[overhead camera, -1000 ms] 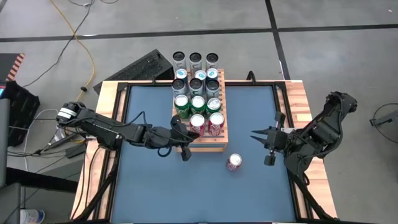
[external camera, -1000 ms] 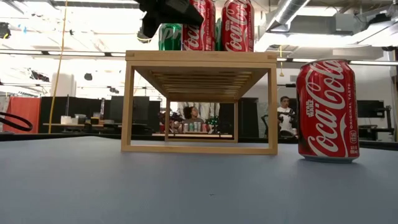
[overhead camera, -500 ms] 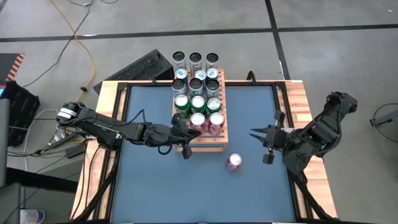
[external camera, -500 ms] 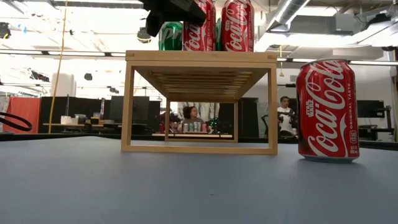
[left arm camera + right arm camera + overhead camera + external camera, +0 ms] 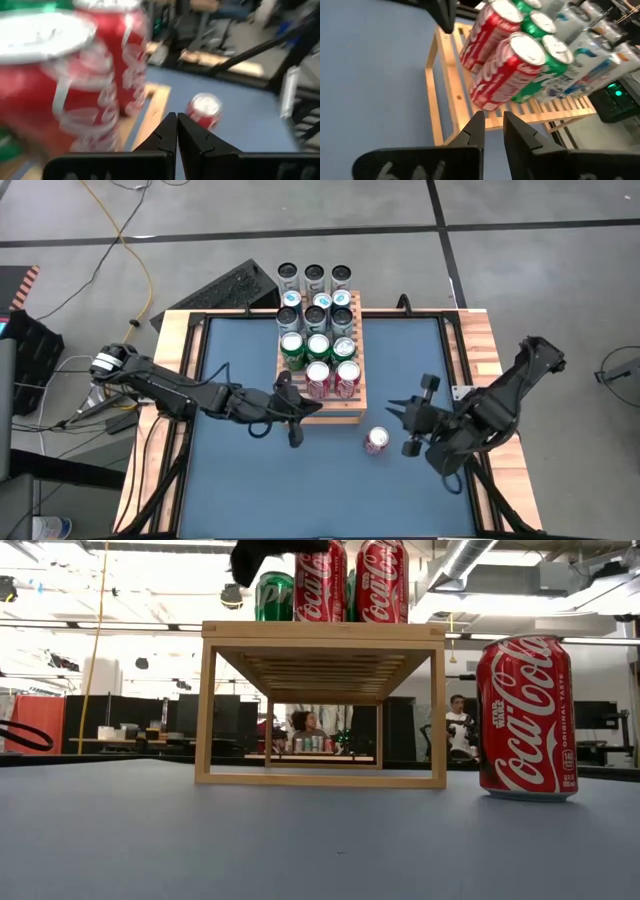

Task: Place canned beverage on shelf
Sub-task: Put the left red soda can on the shelf aligned with the other red soda can, then put the red soda can on the shelf aligned with the other red soda cans

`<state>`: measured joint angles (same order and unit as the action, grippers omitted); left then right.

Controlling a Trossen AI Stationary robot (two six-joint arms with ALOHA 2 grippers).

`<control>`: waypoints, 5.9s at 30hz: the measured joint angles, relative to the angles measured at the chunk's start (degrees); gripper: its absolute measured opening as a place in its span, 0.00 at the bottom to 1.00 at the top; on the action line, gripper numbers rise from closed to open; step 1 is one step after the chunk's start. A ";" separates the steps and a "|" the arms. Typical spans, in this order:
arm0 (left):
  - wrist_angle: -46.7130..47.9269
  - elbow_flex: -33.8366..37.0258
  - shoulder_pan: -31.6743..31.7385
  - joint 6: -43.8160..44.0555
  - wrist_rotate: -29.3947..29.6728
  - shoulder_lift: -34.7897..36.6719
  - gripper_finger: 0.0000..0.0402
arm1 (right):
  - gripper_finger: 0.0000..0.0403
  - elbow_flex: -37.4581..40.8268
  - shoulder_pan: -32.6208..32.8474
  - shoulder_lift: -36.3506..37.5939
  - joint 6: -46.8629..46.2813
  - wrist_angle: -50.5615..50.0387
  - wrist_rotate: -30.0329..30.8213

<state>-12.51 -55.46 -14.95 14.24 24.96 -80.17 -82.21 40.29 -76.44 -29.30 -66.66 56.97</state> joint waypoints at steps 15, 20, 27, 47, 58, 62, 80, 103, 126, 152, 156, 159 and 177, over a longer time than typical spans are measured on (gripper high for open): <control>3.99 0.00 0.53 1.28 10.29 -0.58 0.00 | 0.16 0.02 -0.31 -2.19 1.25 4.63 -1.40; 3.98 0.00 1.85 1.27 9.36 -0.58 0.00 | 0.16 0.02 -0.56 -2.59 1.31 5.33 -1.48; 2.90 0.00 2.56 -0.45 8.41 -0.58 0.00 | 0.16 0.02 -0.80 -2.60 2.27 5.74 -1.48; -11.85 0.02 -6.15 -0.69 -8.99 -0.50 0.05 | 0.20 0.02 -0.81 -3.01 -0.45 5.08 -19.51; -13.44 0.07 -9.99 1.10 -11.25 -0.56 0.38 | 0.68 0.02 -1.66 -8.23 -5.19 1.94 -28.47; -12.38 0.07 -10.13 4.24 -10.66 -0.54 0.48 | 0.78 0.02 -3.18 -10.99 -4.93 2.60 -28.02; -8.37 0.07 -10.16 14.95 -10.72 -0.55 0.55 | 0.80 0.05 -11.10 -19.55 -11.46 -0.57 -36.96; -7.32 0.07 -10.16 16.59 -10.81 -0.54 0.55 | 0.80 0.11 -14.75 -17.74 -9.38 -2.68 -40.52; -2.14 0.04 -10.13 16.89 -8.08 -0.54 0.55 | 0.80 0.08 -14.64 -17.68 -8.20 -0.45 -41.14; -1.64 0.04 -10.13 17.05 -7.60 -0.54 0.55 | 0.75 9.16 -15.69 -17.72 -2.15 8.85 -43.38; -1.20 0.04 -10.13 17.07 -7.60 -0.54 0.55 | 0.65 9.12 -15.72 -17.67 -2.13 8.88 -43.45; -0.88 0.04 -10.13 17.07 -7.60 -0.56 0.55 | 0.59 9.11 -15.72 -17.66 -2.12 8.84 -43.43; -2.43 0.04 -10.02 13.92 -7.01 -0.55 0.55 | 0.59 -8.14 -10.62 -16.92 0.24 4.80 -43.77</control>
<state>-14.94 -55.42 -24.97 28.16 17.95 -80.72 -90.36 29.67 -93.36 -29.06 -61.87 13.19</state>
